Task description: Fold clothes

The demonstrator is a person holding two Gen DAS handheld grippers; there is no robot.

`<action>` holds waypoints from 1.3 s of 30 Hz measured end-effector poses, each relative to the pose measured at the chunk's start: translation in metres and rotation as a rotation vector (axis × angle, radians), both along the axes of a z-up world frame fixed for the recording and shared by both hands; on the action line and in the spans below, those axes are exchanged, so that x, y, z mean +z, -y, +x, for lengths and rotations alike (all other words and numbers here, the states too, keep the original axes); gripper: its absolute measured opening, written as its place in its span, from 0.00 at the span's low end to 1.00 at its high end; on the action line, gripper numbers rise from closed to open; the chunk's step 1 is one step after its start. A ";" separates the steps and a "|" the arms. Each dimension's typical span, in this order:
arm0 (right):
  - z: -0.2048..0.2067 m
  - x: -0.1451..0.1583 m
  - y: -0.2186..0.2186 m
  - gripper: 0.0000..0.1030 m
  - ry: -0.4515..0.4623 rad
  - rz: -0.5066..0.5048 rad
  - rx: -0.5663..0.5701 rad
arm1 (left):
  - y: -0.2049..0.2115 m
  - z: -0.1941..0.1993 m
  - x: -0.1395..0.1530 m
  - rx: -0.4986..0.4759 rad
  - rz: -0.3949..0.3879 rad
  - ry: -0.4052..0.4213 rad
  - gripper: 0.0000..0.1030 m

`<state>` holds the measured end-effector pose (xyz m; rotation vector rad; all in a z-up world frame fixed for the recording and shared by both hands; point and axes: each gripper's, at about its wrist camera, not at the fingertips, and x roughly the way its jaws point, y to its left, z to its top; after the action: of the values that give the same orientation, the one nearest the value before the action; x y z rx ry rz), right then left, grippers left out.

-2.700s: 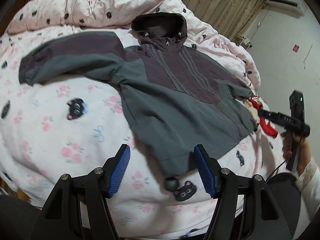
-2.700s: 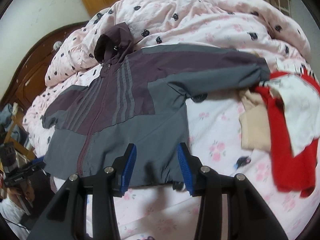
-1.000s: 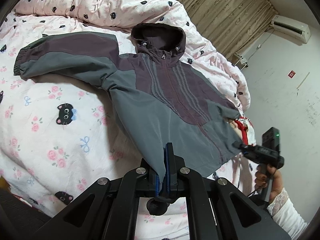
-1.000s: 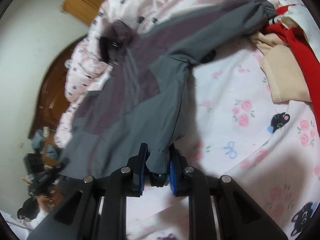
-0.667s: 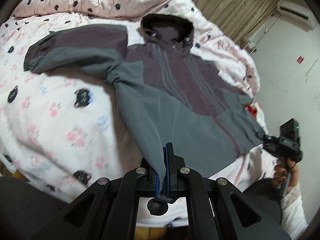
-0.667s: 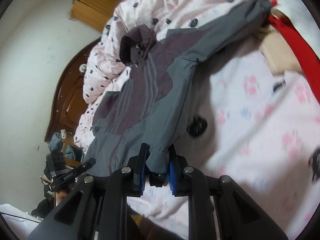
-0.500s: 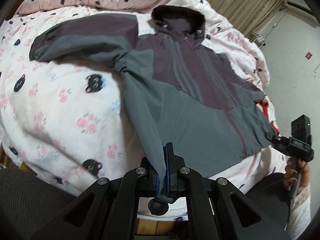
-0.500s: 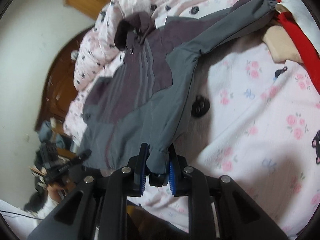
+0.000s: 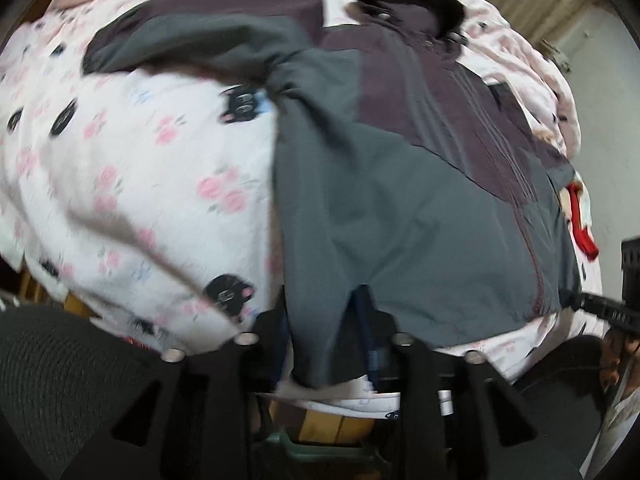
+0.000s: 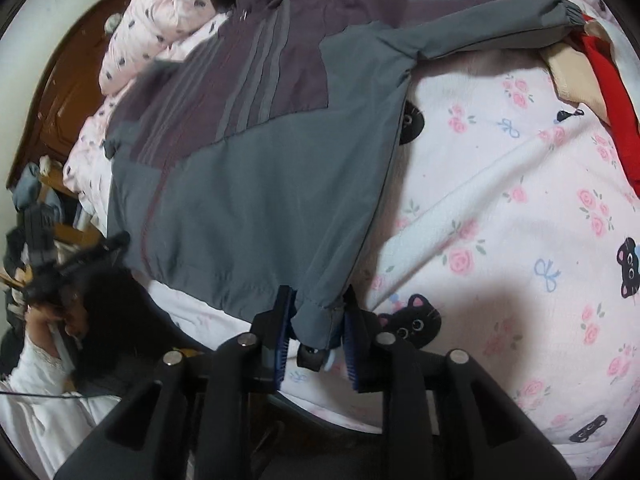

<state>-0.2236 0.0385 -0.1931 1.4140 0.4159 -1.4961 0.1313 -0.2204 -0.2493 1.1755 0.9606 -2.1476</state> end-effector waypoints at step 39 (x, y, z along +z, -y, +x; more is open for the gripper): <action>0.016 0.048 0.020 0.51 -0.167 -0.124 0.030 | 0.225 0.056 0.013 0.322 -0.188 -0.177 0.20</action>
<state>-0.2076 0.0182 -0.1452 1.1856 0.4372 -1.5940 0.1876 -0.4451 -0.2362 0.6979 0.9264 -2.0495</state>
